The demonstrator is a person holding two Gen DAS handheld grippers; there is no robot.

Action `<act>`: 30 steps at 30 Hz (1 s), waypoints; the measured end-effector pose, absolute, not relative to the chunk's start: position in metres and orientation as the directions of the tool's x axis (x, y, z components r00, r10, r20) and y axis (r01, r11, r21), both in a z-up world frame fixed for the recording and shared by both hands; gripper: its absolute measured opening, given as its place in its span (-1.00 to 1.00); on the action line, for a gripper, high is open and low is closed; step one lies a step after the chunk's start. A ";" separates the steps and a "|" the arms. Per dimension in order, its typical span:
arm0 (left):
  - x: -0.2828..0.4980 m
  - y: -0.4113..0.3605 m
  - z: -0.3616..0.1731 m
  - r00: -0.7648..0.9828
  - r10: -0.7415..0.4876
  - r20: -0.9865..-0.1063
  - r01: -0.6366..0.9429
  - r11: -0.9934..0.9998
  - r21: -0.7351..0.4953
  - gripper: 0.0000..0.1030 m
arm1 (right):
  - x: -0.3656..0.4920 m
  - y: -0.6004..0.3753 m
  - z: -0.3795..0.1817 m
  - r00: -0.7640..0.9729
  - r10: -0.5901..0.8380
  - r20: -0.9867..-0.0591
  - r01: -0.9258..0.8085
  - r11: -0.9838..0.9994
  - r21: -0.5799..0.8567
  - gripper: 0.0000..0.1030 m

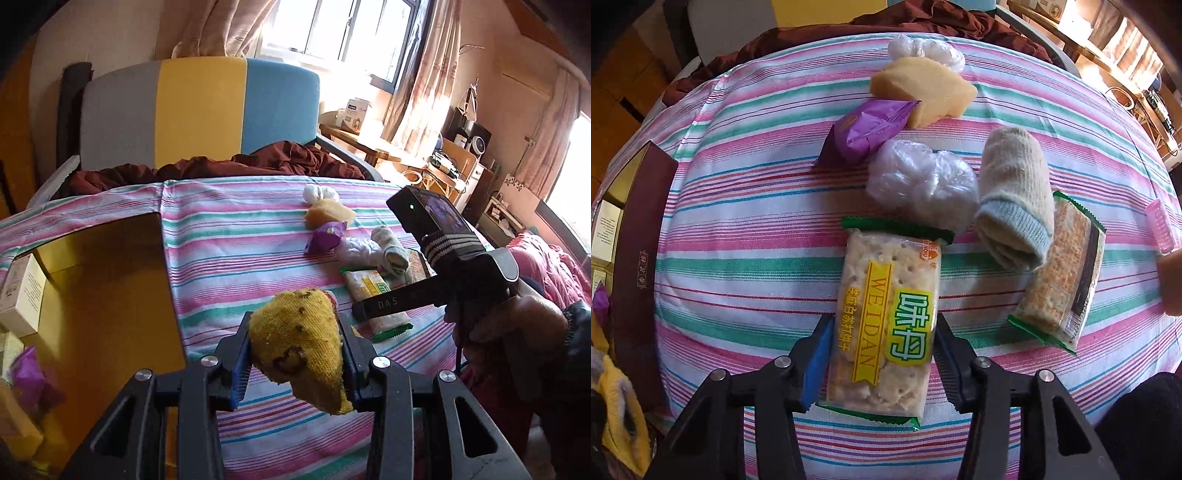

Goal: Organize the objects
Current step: 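Carry the yellow toy toward the tray while the right gripper grasps the WEIDAN cracker pack, then lower the yellow toy into the tray and open the left gripper while the right lifts the cracker pack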

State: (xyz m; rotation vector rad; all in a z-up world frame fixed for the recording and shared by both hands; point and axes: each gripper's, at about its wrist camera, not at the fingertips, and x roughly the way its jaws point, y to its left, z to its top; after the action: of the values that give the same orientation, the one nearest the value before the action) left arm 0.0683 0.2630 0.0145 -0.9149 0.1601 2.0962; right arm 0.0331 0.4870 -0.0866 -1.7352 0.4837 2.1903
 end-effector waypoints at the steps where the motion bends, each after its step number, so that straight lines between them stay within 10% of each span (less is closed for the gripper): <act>1: 0.066 0.257 0.016 -0.407 0.636 -0.655 -0.725 -0.662 -0.192 -0.20 | 0.033 0.489 -0.087 -0.224 0.025 -0.974 -0.439 -0.895 0.079 0.01; 30: -0.014 0.091 -0.047 -0.525 0.251 -0.813 -0.485 -0.873 0.043 -0.19 | 0.052 0.502 -0.086 -0.234 0.032 -0.972 -0.438 -0.896 0.076 0.01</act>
State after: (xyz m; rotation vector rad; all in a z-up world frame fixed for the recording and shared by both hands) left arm -0.0141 0.0907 -0.0473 -1.2160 0.3702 2.3955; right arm 0.0516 0.5024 -0.0857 -1.7193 0.4845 2.2002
